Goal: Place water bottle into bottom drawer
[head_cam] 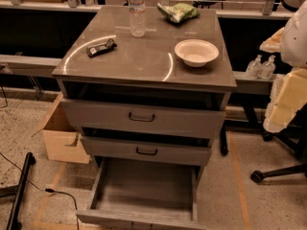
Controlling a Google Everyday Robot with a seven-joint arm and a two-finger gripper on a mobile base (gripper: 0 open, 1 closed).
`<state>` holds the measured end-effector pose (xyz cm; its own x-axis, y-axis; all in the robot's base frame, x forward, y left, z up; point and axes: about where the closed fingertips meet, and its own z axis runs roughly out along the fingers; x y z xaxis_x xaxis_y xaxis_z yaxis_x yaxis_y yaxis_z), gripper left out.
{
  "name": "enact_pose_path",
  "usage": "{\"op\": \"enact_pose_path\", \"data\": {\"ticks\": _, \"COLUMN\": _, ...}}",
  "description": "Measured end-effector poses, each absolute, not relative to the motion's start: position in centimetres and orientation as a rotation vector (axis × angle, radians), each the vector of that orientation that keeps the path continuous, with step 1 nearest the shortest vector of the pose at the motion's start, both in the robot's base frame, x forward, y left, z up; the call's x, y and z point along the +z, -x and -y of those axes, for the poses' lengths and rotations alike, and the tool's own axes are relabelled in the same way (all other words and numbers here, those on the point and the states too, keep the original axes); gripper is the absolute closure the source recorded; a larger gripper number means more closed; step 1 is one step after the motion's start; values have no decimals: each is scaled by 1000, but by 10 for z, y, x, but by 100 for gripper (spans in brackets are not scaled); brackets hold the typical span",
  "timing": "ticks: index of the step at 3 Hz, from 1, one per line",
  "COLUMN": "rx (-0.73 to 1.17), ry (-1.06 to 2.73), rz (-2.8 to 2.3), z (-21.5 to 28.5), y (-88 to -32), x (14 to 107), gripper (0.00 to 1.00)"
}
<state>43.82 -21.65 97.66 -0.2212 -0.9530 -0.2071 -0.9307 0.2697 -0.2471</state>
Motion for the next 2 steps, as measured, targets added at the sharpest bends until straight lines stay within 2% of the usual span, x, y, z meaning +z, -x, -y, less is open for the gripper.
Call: {"op": "enact_pose_path", "data": {"ticks": 2, "rx": -63, "ry": 1576, "rz": -2243, "z": 219, "y": -452, "x": 980, "gripper": 0}}
